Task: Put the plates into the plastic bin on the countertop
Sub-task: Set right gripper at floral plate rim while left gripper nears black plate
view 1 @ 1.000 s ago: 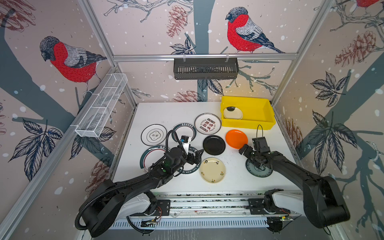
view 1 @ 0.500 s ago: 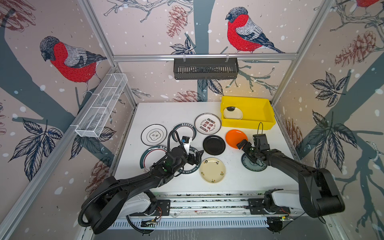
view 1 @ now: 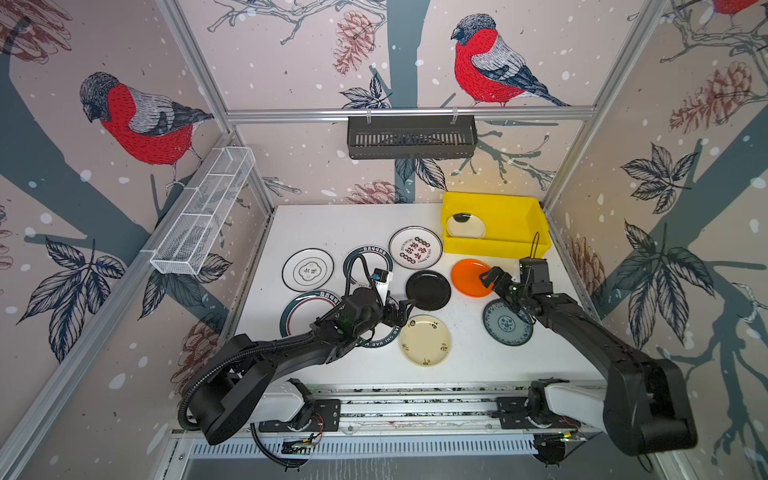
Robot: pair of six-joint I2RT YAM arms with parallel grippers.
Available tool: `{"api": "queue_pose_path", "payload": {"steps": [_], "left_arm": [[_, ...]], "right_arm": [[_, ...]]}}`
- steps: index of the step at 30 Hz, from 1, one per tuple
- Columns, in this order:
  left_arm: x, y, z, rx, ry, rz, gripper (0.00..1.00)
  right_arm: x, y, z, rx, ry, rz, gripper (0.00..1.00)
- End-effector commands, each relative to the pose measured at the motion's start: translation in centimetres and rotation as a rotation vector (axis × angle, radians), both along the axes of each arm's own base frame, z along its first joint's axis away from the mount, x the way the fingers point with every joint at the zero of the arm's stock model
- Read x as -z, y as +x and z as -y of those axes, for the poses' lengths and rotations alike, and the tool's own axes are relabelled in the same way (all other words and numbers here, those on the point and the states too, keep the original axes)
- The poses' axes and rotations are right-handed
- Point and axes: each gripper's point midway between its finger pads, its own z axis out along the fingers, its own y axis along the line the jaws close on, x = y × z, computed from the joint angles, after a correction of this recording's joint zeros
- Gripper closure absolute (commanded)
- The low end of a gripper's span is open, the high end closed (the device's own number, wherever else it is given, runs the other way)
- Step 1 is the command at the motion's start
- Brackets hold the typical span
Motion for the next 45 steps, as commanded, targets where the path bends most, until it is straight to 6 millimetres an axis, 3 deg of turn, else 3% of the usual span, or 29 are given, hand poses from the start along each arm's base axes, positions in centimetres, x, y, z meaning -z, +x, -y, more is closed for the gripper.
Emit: {"api": "queue_pose_path", "payload": {"steps": [1, 5, 10, 15, 19, 30, 37, 45], "left_arm": [[-1.9, 0.1, 1.3, 0.024, -0.076, 0.009, 0.05], [-1.4, 0.2, 2.9, 0.051, -0.044, -0.043, 0.06], [-2.4, -0.8, 6.2, 0.122, -0.084, -0.051, 0.07], [-2.5, -1.8, 9.3, 0.186, -0.084, -0.057, 0.07], [-2.5, -2.4, 10.4, 0.217, -0.077, -0.056, 0.07], [-2.7, -1.7, 9.8, 0.187, -0.017, -0.013, 0.06], [-2.3, -1.7, 9.8, 0.189, -0.004, -0.019, 0.06], [-1.3, -1.3, 10.7, 0.191, -0.003, -0.043, 0.07]], "right_arm": [[0.7, -2.3, 1.7, 0.029, -0.04, -0.038, 0.01], [0.8, -4.6, 2.6, 0.06, -0.053, -0.052, 0.01], [2.2, -7.8, 6.4, 0.21, -0.202, -0.1, 0.01], [3.0, -9.0, 7.7, 0.284, -0.223, -0.152, 0.01], [3.0, -9.5, 9.1, 0.357, -0.272, -0.19, 0.01], [6.0, -9.5, 7.3, 0.25, -0.183, -0.209, 0.01], [5.3, -8.1, 4.9, 0.112, -0.104, -0.149, 0.01], [5.4, -7.9, 4.7, 0.052, -0.138, -0.154, 0.0]]}}
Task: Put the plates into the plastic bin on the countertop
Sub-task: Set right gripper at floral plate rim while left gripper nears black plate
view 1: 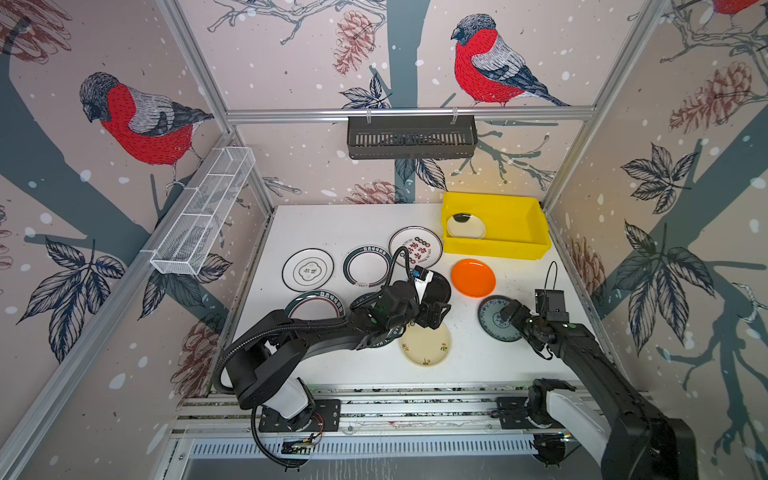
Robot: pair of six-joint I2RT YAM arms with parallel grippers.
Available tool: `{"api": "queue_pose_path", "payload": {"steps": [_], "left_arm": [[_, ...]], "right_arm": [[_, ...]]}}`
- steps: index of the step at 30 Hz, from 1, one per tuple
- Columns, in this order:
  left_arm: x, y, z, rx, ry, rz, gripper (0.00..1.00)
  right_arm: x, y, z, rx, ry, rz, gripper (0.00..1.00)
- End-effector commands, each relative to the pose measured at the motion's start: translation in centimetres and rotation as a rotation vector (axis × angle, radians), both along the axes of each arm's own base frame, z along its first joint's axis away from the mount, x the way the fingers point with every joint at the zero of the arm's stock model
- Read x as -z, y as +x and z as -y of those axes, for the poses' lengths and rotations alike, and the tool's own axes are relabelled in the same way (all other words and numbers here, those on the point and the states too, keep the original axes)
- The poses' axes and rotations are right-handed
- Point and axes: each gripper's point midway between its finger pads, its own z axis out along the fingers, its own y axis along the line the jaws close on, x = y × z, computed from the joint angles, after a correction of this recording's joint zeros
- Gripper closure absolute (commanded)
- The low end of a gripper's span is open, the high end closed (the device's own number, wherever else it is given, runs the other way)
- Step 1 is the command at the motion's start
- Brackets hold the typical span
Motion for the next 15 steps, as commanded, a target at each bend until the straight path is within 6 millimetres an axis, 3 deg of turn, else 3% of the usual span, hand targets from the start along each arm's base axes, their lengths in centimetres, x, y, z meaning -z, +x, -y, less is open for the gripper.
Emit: {"api": "queue_pose_path", "payload": {"steps": [1, 7, 15], "left_arm": [[-0.6, 0.4, 0.9, 0.007, -0.028, 0.004, 0.07], [-0.3, 0.2, 2.5, 0.049, -0.069, -0.052, 0.08], [-0.1, -0.2, 5.4, 0.122, -0.163, -0.159, 0.19]], "right_arm": [[-0.4, 0.6, -0.7, -0.061, 0.007, 0.033, 0.02], [-0.3, 0.8, -1.5, -0.096, 0.032, 0.037, 0.05], [-1.1, 0.7, -3.5, -0.159, 0.128, 0.097, 0.06]]}}
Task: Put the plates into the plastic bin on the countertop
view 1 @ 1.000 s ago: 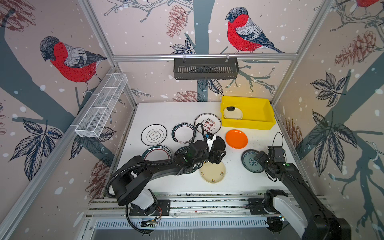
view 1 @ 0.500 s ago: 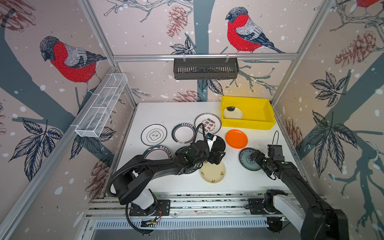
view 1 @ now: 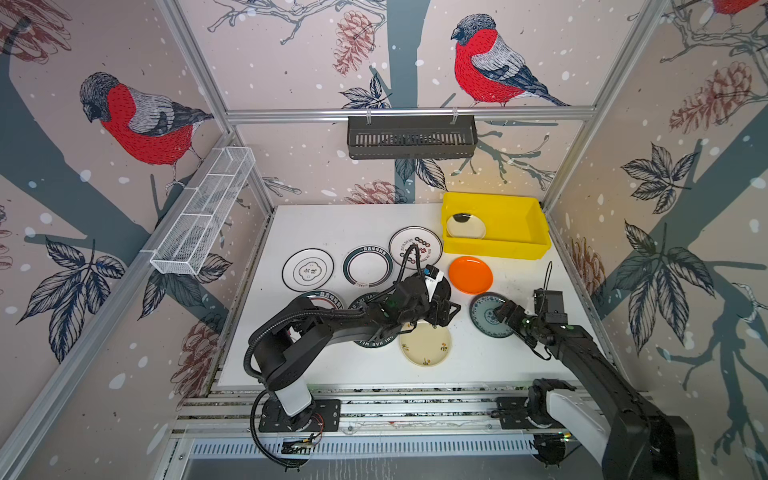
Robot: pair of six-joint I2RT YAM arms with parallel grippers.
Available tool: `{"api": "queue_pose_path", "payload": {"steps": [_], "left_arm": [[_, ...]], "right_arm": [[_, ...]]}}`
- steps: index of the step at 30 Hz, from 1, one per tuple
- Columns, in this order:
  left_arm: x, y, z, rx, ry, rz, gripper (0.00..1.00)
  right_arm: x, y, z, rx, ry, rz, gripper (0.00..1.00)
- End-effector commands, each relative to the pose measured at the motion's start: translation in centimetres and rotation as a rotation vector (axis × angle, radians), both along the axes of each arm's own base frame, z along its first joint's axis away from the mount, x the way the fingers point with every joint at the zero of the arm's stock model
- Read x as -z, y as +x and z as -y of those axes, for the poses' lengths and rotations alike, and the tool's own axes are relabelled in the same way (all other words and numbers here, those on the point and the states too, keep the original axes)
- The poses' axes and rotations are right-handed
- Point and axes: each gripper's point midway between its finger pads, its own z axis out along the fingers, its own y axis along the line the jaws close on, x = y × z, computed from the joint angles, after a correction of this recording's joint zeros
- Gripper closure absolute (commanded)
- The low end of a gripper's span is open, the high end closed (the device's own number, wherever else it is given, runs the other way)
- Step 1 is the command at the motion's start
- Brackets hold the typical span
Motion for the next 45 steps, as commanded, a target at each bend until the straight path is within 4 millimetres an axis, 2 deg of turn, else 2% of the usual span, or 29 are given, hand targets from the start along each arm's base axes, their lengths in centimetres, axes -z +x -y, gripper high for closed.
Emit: {"api": "queue_pose_path", "payload": {"steps": [1, 6, 10, 14, 29, 37, 38, 45], "left_arm": [[-1.5, -0.2, 1.7, 0.034, -0.1, -0.047, 0.2], [-0.8, 0.2, 3.0, 0.029, -0.127, -0.126, 0.23], [-0.3, 0.3, 3.8, 0.026, -0.159, -0.186, 0.34], [0.9, 0.5, 4.1, 0.017, -0.156, -0.237, 0.39], [4.8, 0.5, 5.1, 0.005, -0.138, -0.349, 0.49], [5.4, 0.9, 5.2, -0.028, -0.151, -0.368, 0.54], [4.5, 1.4, 5.9, -0.023, -0.174, -0.357, 0.55], [5.4, 1.6, 6.6, -0.023, -0.172, -0.379, 0.59]], "right_arm": [[-0.8, 0.4, -0.8, -0.044, 0.028, 0.049, 0.06], [-0.8, -0.2, -0.3, -0.036, -0.004, 0.056, 0.01], [-0.8, -0.4, -0.3, -0.021, 0.007, 0.082, 0.0], [-0.8, -0.6, -0.4, -0.017, 0.015, 0.102, 0.0], [-1.7, -0.1, -1.1, -0.033, 0.064, 0.176, 0.01], [-1.6, -0.2, -1.5, -0.045, 0.08, 0.181, 0.03], [-1.5, -0.3, -1.5, -0.048, 0.082, 0.179, 0.03], [-1.4, -0.4, -1.6, -0.057, 0.081, 0.177, 0.04]]}}
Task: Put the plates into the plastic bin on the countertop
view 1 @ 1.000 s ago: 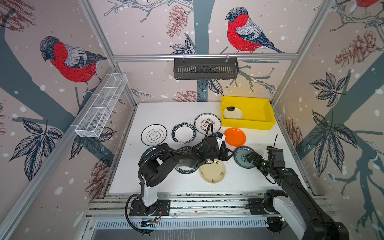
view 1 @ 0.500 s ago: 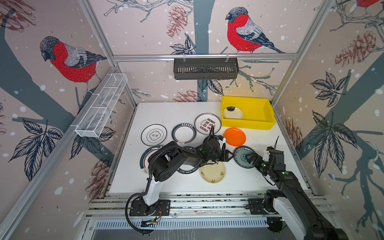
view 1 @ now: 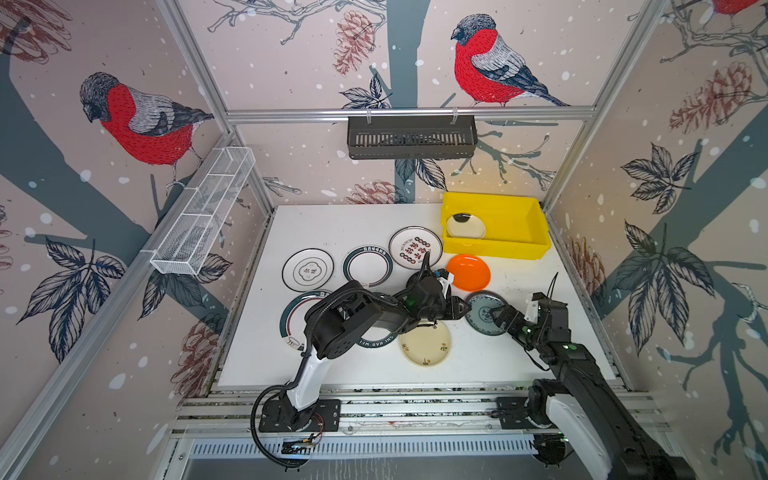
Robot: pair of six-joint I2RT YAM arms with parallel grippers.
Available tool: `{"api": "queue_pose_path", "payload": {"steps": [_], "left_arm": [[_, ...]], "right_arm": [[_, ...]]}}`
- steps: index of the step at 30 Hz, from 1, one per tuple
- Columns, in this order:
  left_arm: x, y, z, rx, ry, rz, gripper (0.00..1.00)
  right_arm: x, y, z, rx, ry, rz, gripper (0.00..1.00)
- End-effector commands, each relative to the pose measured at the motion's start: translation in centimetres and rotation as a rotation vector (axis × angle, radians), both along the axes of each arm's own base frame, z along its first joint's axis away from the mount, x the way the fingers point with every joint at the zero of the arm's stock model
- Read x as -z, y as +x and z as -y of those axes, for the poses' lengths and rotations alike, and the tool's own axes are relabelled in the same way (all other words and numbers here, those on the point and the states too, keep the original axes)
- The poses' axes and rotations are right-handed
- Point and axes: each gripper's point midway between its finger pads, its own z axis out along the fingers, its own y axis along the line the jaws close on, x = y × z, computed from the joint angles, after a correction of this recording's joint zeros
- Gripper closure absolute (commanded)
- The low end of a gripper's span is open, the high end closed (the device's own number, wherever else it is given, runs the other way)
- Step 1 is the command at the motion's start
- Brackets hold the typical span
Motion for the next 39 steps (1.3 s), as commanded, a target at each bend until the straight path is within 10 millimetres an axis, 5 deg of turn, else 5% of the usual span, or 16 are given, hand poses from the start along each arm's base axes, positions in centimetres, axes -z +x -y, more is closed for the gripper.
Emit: {"api": "queue_pose_path", "payload": {"steps": [1, 19, 32, 39], "left_arm": [[-0.7, 0.3, 0.7, -0.006, -0.034, 0.01, 0.59], [1.2, 0.6, 0.9, -0.022, 0.044, -0.013, 0.61], [-1.2, 0.4, 0.9, -0.015, 0.036, 0.049, 0.61], [-0.8, 1.1, -0.1, -0.049, 0.129, 0.088, 0.62]], "right_arm": [[-0.4, 0.2, -0.3, -0.011, 0.012, 0.019, 0.04], [-0.6, 0.3, -0.3, -0.022, 0.006, 0.029, 0.04], [-0.6, 0.4, -0.1, -0.024, -0.012, 0.028, 0.04], [-0.5, 0.3, 0.0, -0.026, -0.026, 0.021, 0.04]]}}
